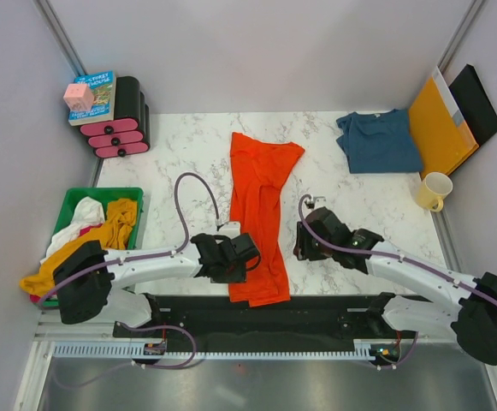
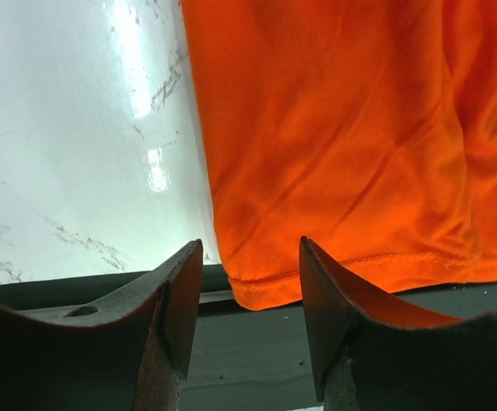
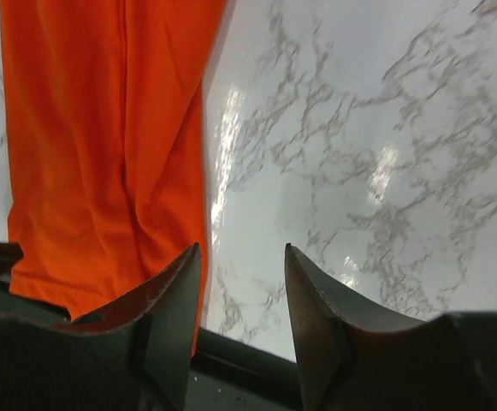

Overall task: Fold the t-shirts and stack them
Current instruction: Fold the tshirt

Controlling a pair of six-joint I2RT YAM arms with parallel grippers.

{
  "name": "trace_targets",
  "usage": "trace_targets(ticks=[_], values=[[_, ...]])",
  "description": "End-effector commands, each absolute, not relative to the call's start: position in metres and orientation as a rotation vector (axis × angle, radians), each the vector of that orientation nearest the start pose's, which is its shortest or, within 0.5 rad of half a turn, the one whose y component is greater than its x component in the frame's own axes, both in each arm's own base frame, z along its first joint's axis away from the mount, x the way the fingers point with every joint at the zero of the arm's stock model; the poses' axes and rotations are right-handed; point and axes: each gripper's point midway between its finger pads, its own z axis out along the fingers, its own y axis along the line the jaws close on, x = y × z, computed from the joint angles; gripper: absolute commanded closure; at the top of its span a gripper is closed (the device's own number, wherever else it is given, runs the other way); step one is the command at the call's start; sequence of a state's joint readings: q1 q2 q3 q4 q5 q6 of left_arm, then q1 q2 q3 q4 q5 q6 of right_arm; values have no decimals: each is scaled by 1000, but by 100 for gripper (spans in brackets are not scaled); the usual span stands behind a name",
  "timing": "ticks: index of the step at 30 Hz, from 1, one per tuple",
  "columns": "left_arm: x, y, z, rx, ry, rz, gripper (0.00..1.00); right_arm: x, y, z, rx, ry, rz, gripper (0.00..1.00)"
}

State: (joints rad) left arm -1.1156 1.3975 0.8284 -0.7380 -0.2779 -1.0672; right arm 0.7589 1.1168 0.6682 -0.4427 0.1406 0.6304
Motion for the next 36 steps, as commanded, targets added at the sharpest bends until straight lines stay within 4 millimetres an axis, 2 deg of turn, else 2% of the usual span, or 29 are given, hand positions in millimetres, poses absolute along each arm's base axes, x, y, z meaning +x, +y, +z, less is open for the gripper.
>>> trace_targets(ticks=[1, 4, 6, 7, 9, 10, 11, 12, 13, 14, 15, 16, 17, 18, 19, 20, 21, 22, 23, 24, 25, 27, 28, 30, 31, 33, 34, 36], values=[[117, -234, 40, -65, 2749, -287, 44, 171, 205, 84, -110, 2500, 514, 47], [109, -230, 31, -65, 2766, -310, 44, 157, 206, 79, -141, 2497, 500, 46], [108, -229, 29, -59, 2758, -316, 46, 157, 207, 78, -143, 2483, 480, 46], [110, -230, 30, -54, 2747, -322, 46, 164, 214, 87, -138, 2448, 498, 46], [120, -230, 41, -50, 2685, -334, 46, 185, 215, 90, -139, 2396, 411, 46], [125, -233, 48, -47, 2653, -356, 46, 200, 227, 109, -125, 2350, 421, 46], [136, -238, 62, -34, 2593, -373, 45, 212, 231, 98, -167, 2376, 337, 46], [142, -240, 68, -30, 2567, -382, 45, 224, 237, 101, -164, 2373, 322, 47], [149, -247, 76, -30, 2534, -418, 45, 240, 255, 118, -164, 2334, 352, 48], [157, -251, 79, -8, 2527, -428, 45, 248, 262, 101, -191, 2371, 306, 49], [163, -253, 80, -13, 2524, -434, 45, 261, 265, 98, -195, 2377, 289, 51], [170, -257, 82, -21, 2517, -444, 45, 277, 277, 109, -177, 2356, 303, 53], [181, -259, 86, -16, 2507, -441, 45, 286, 279, 92, -177, 2393, 261, 55], [188, -259, 81, -14, 2515, -412, 45, 306, 283, 104, -134, 2368, 281, 60], [196, -259, 81, -21, 2516, -403, 46, 315, 284, 104, -114, 2364, 273, 64], [213, -261, 88, -29, 2500, -436, 46, 324, 284, 100, -101, 2368, 253, 68], [222, -261, 85, -26, 2505, -433, 46, 339, 284, 112, -71, 2343, 262, 75], [239, -252, 85, -78, 2500, -421, 47, 345, 283, 114, -55, 2342, 253, 80], [251, -260, 94, -51, 2480, -483, 47, 351, 281, 121, -42, 2331, 251, 84], [259, -261, 88, -40, 2495, -494, 48, 355, 281, 132, -36, 2311, 248, 87], [277, -263, 98, -58, 2474, -536, 51, 355, 280, 145, -31, 2287, 263, 87], [296, -267, 92, -7, 2473, -513, 51, 354, 277, 155, -31, 2265, 270, 88], [313, -279, 104, 56, 2445, -550, 54, 354, 273, 164, -24, 2242, 267, 88], [330, -290, 105, 124, 2451, -543, 56, 351, 270, 160, -52, 2250, 246, 90], [349, -304, 101, 171, 2459, -537, 59, 352, 267, 153, -78, 2261, 208, 92], [363, -310, 94, 191, 2490, -512, 60, 356, 262, 144, -87, 2285, 158, 99], [374, -322, 91, 219, 2496, -551, 61, 359, 259, 133, -87, 2304, 122, 100], [386, -327, 85, 217, 2512, -553, 61, 370, 252, 127, -55, 2320, 106, 100]])
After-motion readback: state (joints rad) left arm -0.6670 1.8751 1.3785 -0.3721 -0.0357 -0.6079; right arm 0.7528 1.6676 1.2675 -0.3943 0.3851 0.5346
